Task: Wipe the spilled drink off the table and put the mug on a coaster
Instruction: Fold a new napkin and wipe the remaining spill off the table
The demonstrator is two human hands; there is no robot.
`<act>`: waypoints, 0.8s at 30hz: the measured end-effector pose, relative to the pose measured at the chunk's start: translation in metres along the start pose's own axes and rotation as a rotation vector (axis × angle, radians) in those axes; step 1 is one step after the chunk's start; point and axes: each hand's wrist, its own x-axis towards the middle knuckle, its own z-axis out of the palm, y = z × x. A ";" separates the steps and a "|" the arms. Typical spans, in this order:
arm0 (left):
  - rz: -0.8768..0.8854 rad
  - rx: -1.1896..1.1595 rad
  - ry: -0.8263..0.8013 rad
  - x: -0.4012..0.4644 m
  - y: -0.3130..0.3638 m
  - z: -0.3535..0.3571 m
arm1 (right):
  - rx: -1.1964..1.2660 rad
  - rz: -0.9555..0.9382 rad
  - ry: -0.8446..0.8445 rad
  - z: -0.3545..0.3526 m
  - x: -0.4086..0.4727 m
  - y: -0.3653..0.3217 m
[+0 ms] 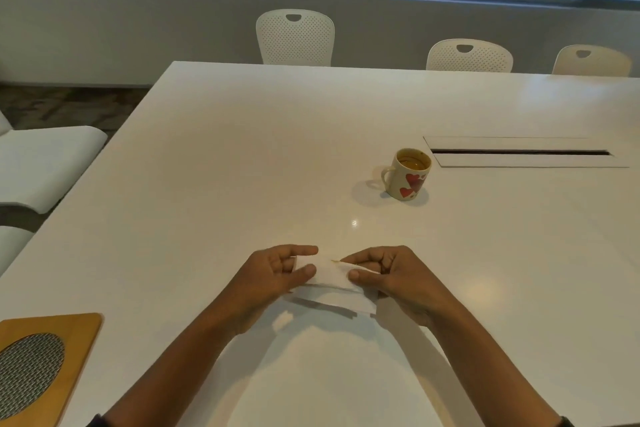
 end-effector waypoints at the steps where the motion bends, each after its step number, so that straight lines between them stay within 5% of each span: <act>1: 0.023 0.039 0.027 0.010 0.005 0.002 | -0.050 -0.027 0.018 -0.005 0.007 -0.002; 8: 0.347 0.350 0.175 0.122 0.046 0.007 | -0.425 -0.396 0.248 -0.060 0.089 -0.025; 13: 0.548 0.534 0.113 0.204 0.044 -0.002 | -0.728 -0.611 0.386 -0.083 0.148 -0.014; 19: 0.471 0.910 -0.250 0.246 0.009 -0.014 | -0.898 -0.516 0.133 -0.082 0.158 0.021; 24: 0.400 1.214 -0.544 0.257 0.018 -0.026 | -1.003 -0.243 -0.031 -0.081 0.161 0.028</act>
